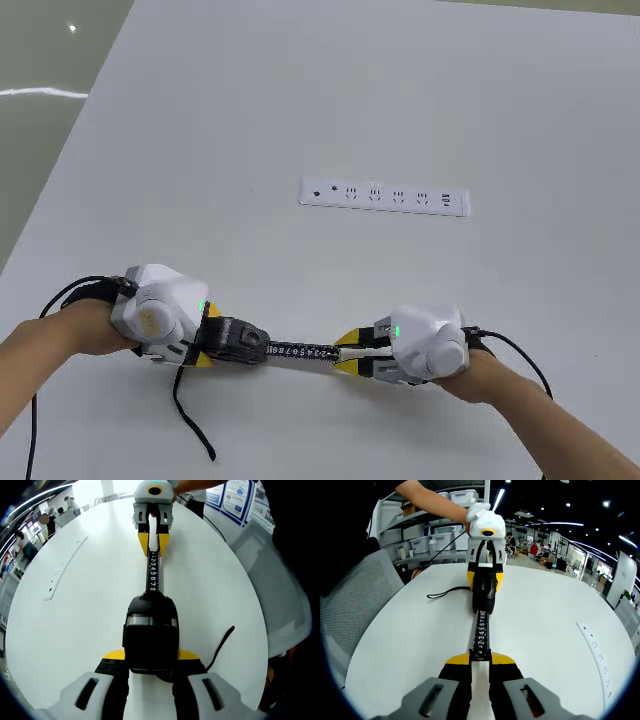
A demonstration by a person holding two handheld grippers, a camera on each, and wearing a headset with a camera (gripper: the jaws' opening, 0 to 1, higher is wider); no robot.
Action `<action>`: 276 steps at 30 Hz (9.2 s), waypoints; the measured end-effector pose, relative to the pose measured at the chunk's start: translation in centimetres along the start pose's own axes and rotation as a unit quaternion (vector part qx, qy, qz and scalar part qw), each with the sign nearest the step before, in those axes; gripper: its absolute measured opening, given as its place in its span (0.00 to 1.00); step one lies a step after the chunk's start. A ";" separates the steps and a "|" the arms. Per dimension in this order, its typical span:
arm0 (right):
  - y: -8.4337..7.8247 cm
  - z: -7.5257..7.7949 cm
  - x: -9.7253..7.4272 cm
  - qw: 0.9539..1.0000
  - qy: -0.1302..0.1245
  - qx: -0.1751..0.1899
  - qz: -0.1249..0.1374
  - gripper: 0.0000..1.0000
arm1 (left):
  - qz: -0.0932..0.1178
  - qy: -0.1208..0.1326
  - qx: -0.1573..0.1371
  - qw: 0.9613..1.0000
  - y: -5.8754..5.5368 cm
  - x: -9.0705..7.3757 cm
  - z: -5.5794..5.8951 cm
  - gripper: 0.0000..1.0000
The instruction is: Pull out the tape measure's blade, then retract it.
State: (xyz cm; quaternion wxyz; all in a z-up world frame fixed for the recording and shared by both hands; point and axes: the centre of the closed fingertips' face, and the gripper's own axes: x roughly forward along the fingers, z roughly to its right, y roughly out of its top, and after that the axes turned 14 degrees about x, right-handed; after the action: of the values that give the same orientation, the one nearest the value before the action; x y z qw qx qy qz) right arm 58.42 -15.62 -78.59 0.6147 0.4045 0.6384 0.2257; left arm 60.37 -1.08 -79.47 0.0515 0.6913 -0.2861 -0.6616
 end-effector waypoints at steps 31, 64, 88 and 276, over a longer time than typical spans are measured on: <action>-0.9 0.2 -0.8 1.000 -0.002 0.006 0.004 0.10 | -0.003 -0.003 -0.003 1.000 -0.2 0.2 0.2 0.29; -1.6 0.3 -1.9 1.000 0.001 0.010 0.003 0.10 | -0.004 -0.004 -0.004 1.000 -0.1 0.4 0.1 0.29; -2.1 0.3 -2.6 1.000 0.000 0.013 -0.001 0.10 | 0.001 -0.006 -0.008 1.000 0.2 0.4 0.0 0.29; -4.9 1.0 -8.5 0.999 -0.001 0.034 0.006 0.10 | -0.018 -0.023 -0.016 0.999 0.3 0.0 0.3 0.29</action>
State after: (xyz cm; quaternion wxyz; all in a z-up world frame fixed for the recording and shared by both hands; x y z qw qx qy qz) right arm 57.50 -25.37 -77.46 0.5997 0.4297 0.6425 0.2073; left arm 59.96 -1.24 -79.34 0.0439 0.6802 -0.2637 -0.6825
